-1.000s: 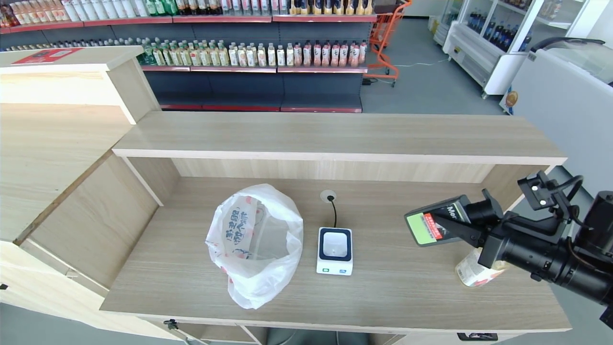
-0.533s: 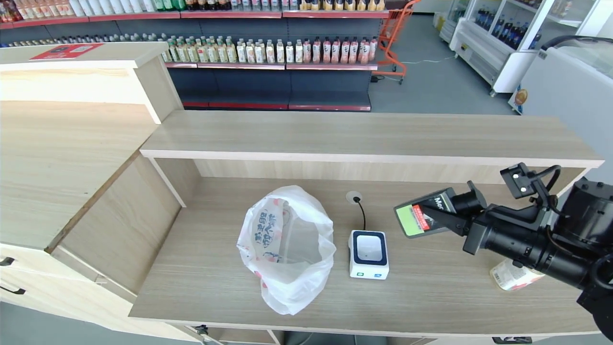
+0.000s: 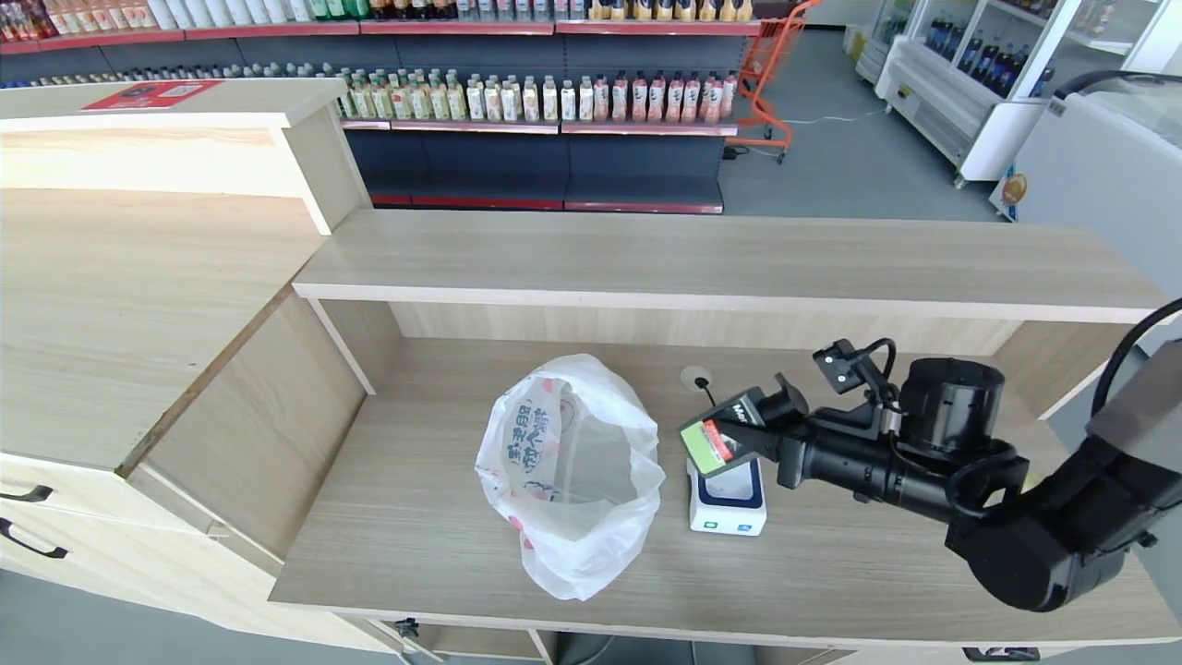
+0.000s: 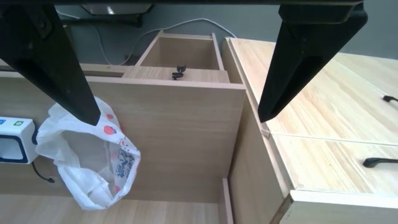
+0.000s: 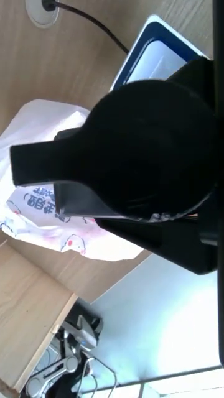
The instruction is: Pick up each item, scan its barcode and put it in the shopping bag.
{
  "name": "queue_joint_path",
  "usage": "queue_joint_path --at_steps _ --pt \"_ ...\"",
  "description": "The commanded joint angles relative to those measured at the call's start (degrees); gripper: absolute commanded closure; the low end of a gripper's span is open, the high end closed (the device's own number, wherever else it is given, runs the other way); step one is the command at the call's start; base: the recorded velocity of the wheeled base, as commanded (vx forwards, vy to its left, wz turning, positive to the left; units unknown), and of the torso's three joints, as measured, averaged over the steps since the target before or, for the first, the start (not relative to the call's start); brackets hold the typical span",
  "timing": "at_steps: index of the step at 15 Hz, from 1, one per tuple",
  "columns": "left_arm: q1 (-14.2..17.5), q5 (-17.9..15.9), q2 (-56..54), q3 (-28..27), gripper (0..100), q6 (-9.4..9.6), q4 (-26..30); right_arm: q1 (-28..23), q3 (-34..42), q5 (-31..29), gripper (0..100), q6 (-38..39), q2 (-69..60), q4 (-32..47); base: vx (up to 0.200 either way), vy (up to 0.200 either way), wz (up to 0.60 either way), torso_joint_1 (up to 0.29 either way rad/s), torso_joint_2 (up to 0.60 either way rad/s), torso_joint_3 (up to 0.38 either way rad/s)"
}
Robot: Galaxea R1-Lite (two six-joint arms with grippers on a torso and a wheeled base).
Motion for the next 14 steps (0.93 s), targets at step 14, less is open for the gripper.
queue_joint_path --at_steps 14 --pt "0.04 0.03 -0.02 0.01 0 -0.01 -0.01 9.96 -32.09 -0.28 100 -30.1 27.91 13.41 0.0 0.0 0.0 0.0 0.0 0.0"
